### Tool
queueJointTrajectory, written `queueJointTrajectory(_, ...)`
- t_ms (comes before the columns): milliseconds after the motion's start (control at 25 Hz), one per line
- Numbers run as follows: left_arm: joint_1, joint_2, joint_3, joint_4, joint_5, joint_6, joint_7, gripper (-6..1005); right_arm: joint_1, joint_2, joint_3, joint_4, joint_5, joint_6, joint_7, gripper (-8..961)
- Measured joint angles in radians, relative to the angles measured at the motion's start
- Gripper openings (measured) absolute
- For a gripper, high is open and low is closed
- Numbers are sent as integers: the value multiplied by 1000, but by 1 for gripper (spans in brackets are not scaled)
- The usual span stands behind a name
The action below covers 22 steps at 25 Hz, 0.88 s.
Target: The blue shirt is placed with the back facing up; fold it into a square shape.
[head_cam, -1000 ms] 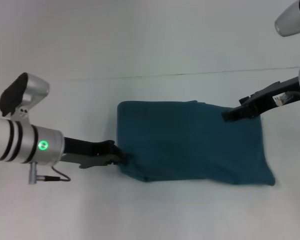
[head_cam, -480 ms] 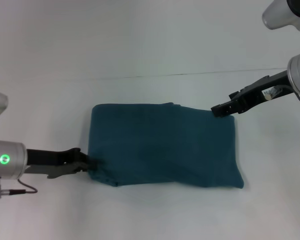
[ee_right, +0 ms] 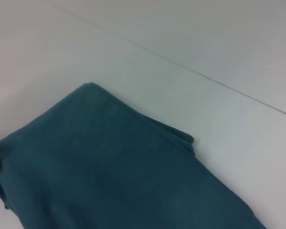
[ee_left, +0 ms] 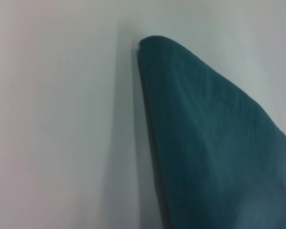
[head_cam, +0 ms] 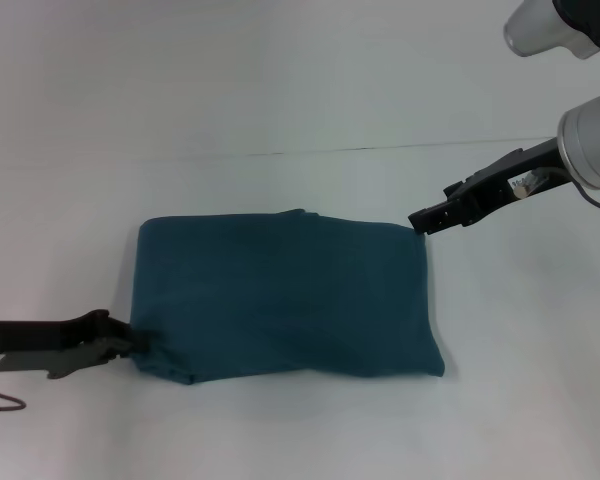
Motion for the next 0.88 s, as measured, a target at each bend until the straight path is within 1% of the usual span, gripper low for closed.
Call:
queueJointTrajectory(440,23,-3,-13,22,20,18,-11,107,21,1,-8,20,0,0,5,666)
queueJointTrajectory(560,47,-11,-21,61,16,37,-15,109,23,-1,-8,21,0,0,9,666)
queueJointTrajectory(880,79,-17,-54,132,15,94,-44,115,26,-2,-9,17,0,-1,13,664)
